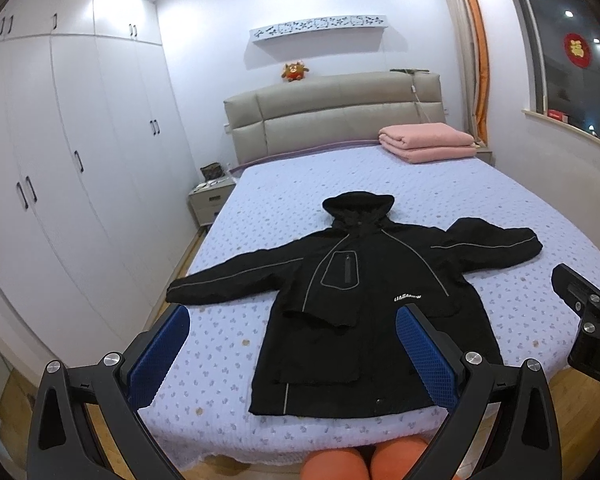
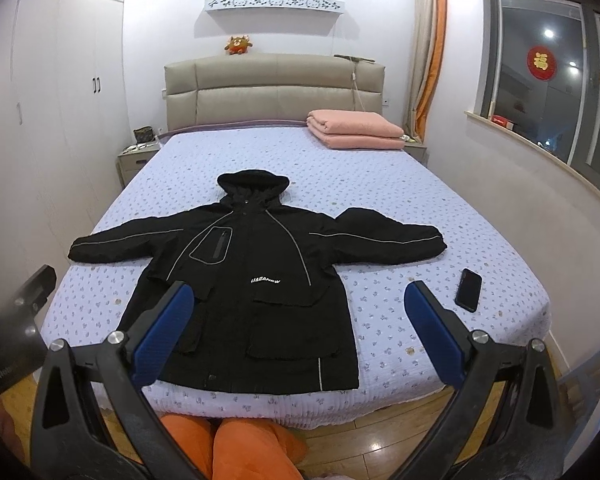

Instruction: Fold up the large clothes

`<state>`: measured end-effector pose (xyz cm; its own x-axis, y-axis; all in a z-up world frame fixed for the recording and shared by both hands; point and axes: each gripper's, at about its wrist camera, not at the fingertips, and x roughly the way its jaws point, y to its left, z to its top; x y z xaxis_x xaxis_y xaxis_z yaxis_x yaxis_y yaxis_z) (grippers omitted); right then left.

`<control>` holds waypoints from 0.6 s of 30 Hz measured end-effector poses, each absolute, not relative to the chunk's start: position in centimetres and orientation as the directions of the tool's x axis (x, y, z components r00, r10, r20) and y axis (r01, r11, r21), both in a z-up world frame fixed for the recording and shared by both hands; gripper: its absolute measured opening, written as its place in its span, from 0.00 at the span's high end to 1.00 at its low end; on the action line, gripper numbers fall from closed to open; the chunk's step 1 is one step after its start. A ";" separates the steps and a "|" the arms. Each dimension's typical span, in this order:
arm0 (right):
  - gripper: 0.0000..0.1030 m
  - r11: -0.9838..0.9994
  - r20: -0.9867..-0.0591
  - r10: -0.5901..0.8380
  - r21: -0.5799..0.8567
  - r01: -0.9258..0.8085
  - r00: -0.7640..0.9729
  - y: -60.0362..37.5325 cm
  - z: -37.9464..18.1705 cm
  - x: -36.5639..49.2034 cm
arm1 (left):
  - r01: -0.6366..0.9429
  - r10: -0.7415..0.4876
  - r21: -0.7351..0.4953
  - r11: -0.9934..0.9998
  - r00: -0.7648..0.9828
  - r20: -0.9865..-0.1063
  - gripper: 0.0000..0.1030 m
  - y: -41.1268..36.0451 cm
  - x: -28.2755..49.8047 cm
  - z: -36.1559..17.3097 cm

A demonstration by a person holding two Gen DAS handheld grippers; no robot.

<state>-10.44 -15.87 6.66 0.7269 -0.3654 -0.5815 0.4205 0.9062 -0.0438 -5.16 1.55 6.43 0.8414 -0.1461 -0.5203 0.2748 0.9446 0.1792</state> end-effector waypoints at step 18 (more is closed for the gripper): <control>0.00 0.912 -0.600 -0.343 -0.031 0.408 0.722 -18.1 4.7 -7.1 | 0.281 -0.132 0.195 0.940 0.825 -0.550 0.00 -2.3 -0.6 5.3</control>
<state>-7.08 -18.06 4.70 0.7223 -0.3433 -0.6003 0.4081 0.9124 -0.0307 -0.60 -2.30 5.26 0.8249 -0.1323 -0.5496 0.2805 0.9399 0.1949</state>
